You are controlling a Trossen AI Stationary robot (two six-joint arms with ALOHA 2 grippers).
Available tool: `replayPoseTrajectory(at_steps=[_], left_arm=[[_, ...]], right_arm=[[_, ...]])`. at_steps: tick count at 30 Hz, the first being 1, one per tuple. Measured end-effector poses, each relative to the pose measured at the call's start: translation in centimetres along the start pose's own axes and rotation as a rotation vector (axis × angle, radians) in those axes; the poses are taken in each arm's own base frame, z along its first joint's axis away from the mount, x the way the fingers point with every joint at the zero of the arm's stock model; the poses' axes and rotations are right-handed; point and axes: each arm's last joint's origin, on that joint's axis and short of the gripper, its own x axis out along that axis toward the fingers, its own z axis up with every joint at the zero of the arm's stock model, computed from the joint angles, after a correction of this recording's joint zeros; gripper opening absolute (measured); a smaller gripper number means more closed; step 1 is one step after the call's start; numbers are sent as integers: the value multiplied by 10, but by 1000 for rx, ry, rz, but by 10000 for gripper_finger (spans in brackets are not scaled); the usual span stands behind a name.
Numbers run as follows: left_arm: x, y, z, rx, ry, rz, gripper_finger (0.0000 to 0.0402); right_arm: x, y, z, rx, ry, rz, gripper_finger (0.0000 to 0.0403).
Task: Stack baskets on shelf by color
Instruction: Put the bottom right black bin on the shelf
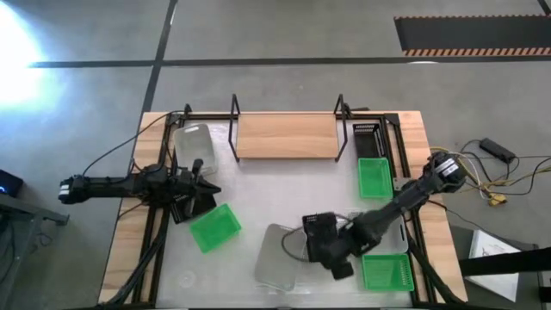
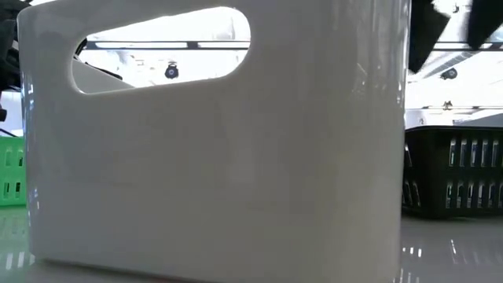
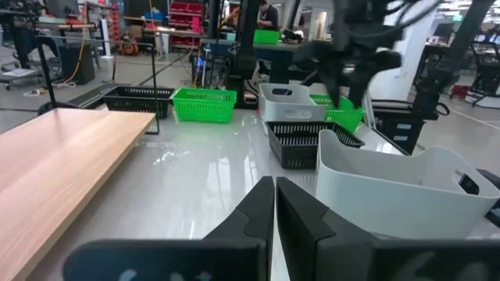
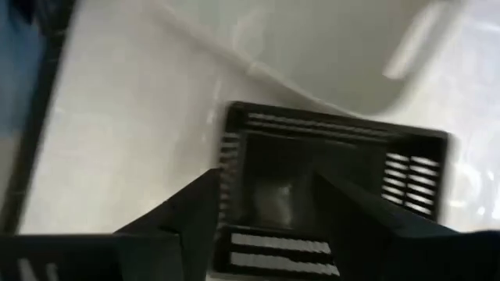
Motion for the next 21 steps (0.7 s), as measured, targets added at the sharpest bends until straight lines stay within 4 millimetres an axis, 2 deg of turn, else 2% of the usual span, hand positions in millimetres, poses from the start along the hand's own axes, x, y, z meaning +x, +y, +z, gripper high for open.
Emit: replayPoseTrajectory(at_steps=[3, 6, 12, 18, 21], left_arm=[[0, 0, 0, 0, 0, 0, 0], [0, 0, 0, 0, 0, 0, 0], [0, 0, 0, 0, 0, 0, 0], [0, 0, 0, 0, 0, 0, 0], [0, 0, 0, 0, -2, 0, 0]], right_arm=[[13, 18, -1, -44, 31, 9, 204], [22, 25, -3, -32, 47, 9, 200], [48, 23, -8, 37, 120, -35, 175], [60, 21, -9, 41, 149, -50, 138], [60, 19, -8, 47, 133, -85, 111]])
